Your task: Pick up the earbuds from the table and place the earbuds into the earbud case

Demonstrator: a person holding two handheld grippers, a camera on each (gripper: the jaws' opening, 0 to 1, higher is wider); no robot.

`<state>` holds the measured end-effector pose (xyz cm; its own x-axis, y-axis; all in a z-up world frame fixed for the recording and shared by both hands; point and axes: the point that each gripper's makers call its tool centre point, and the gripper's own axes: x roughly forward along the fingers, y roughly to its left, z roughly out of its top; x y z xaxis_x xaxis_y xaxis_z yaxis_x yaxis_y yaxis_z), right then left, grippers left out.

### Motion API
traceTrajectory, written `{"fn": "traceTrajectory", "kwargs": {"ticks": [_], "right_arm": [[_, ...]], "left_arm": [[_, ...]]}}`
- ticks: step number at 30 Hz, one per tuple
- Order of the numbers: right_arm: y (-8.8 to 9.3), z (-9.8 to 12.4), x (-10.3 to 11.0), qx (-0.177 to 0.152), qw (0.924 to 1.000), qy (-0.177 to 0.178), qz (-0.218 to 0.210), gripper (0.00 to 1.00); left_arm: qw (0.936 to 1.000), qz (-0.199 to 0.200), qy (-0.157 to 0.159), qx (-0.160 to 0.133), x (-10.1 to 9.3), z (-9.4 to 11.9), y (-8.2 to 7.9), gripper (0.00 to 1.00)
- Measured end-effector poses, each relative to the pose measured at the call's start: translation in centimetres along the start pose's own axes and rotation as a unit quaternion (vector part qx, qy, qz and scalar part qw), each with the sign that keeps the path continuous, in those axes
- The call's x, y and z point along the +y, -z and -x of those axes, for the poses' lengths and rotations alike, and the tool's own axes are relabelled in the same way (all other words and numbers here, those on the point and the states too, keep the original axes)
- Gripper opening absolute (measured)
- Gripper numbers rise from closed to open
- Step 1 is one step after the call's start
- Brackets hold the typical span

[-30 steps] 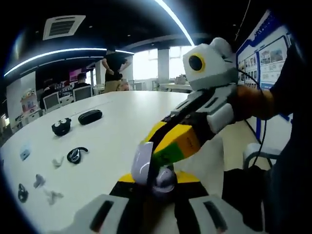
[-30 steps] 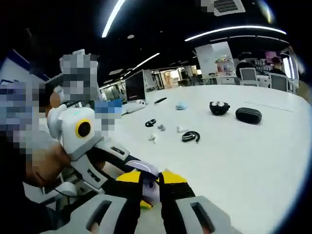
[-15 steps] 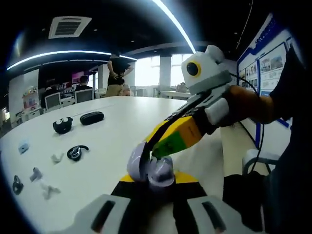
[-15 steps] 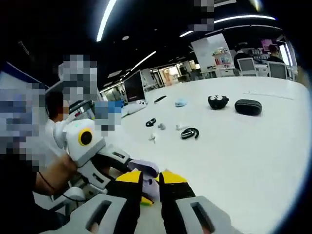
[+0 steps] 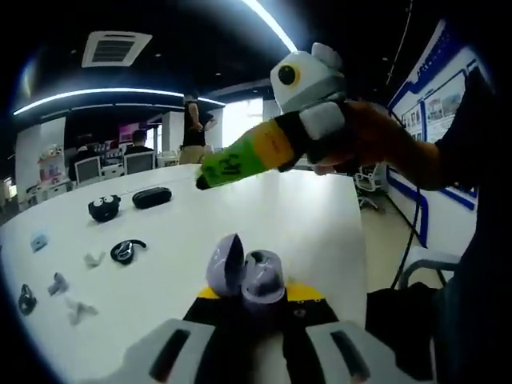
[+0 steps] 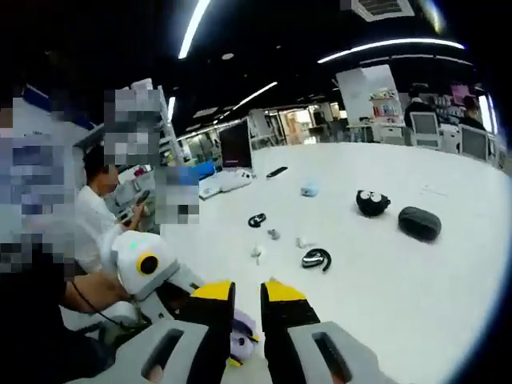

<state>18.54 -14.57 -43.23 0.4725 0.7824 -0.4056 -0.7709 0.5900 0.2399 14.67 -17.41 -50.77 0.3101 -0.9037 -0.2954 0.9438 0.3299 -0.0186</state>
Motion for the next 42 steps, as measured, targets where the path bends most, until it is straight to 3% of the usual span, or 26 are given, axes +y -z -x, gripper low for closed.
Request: {"fn": "traceTrajectory", "kwargs": {"ticks": [5, 8, 14, 19, 34, 42], "right_arm": [[-0.8, -3.6, 0.2, 0.048, 0.9963, -0.026, 0.065, 0.13], [-1.1, -6.1, -1.2, 0.08, 0.9912, -0.025, 0.102, 0.13], [-1.0, -12.0, -3.5, 0.114, 0.9891, -0.014, 0.092, 0.14], [-0.6, -14.8, -4.6, 0.13, 0.9884, 0.008, 0.077, 0.16], [0.1, -17.2, -4.9, 0.138, 0.9886, 0.033, 0.051, 0.13], [0.3, -16.9, -4.9, 0.143, 0.9858, 0.032, 0.082, 0.11]], "left_arm": [[1.0, 0.0, 0.002, -0.003, -0.1, 0.0, 0.0, 0.2], [1.0, 0.0, 0.002, -0.004, -0.1, -0.1, 0.0, 0.2], [1.0, 0.0, 0.003, -0.007, -0.1, -0.1, 0.1, 0.2], [1.0, 0.0, 0.002, -0.008, -0.1, -0.2, 0.1, 0.2], [0.9999, -0.004, 0.001, -0.01, -0.2, -0.3, 0.2, 0.2], [0.9999, -0.003, 0.001, -0.01, -0.2, -0.3, 0.2, 0.2]]}}
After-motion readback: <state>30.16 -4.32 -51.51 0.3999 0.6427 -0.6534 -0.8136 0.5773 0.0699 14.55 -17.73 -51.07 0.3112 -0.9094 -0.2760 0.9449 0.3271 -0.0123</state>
